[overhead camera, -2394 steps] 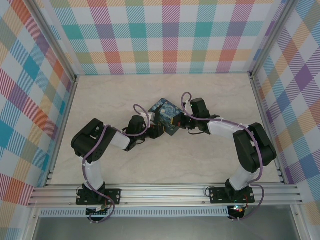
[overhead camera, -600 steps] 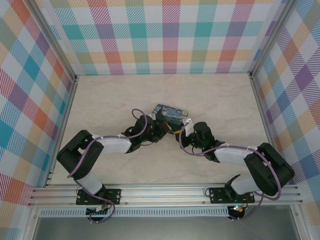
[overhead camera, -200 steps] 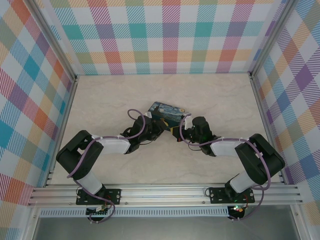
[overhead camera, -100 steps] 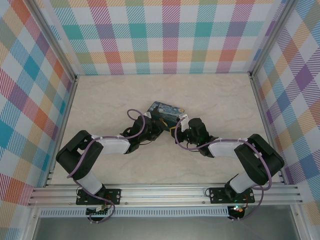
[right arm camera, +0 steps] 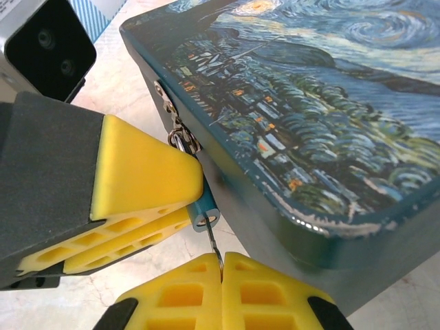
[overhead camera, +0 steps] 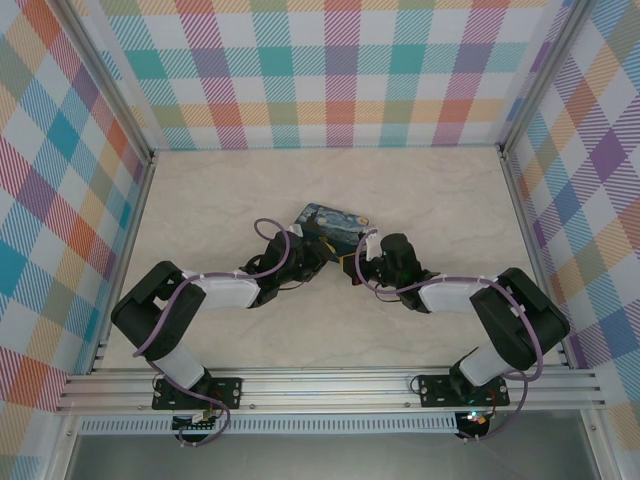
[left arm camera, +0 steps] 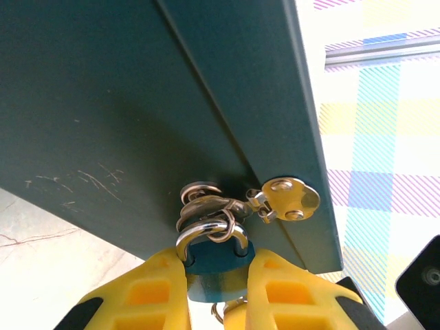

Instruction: Unlock a padlock with a key

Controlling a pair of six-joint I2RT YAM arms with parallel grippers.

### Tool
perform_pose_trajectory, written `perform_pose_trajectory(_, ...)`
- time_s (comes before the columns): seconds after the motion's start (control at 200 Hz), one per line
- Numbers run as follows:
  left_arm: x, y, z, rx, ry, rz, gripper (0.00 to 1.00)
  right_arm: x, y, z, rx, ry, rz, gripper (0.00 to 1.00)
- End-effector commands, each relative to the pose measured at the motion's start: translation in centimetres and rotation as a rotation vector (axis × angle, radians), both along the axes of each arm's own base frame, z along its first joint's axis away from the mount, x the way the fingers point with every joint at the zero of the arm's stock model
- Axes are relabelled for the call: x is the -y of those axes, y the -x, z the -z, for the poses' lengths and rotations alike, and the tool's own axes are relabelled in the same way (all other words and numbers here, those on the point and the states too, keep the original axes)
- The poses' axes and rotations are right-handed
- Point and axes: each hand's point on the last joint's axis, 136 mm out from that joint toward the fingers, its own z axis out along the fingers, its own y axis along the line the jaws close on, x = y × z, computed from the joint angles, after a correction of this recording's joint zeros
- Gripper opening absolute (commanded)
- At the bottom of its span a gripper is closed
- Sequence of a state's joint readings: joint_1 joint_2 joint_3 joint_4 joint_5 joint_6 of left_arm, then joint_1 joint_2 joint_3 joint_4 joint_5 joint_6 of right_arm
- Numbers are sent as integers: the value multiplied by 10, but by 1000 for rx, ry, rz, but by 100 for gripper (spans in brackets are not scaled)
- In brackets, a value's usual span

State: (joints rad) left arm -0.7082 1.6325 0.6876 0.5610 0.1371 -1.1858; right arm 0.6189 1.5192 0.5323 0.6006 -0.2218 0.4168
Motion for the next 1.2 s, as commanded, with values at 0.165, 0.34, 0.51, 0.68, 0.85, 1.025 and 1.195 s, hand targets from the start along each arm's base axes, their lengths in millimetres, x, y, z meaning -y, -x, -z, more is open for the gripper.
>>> perform_pose_trajectory(0.165,34,29,-30,43,111,166,18,-31,6,-65,101,-192,-118,0)
perform_pose_trajectory(0.34,34,26,-34,48,121,152,18,-31,15,-47,103,-157,-119,0)
perform_pose_trajectory(0.51,33,27,-34,43,126,146,18,-30,17,-39,100,-140,-105,0)
perform_pose_trajectory(0.68,32,25,-38,51,130,138,18,-27,19,-35,91,-138,-98,0)
perform_pose_trajectory(0.85,36,26,-38,51,136,150,18,-32,20,-32,69,-152,-115,0)
perform_pose_trajectory(1.025,36,26,-41,56,139,153,18,-34,22,-26,49,-159,-113,0)
perform_pose_trajectory(1.195,38,28,-39,53,136,167,18,-33,20,-36,69,-184,-103,0)
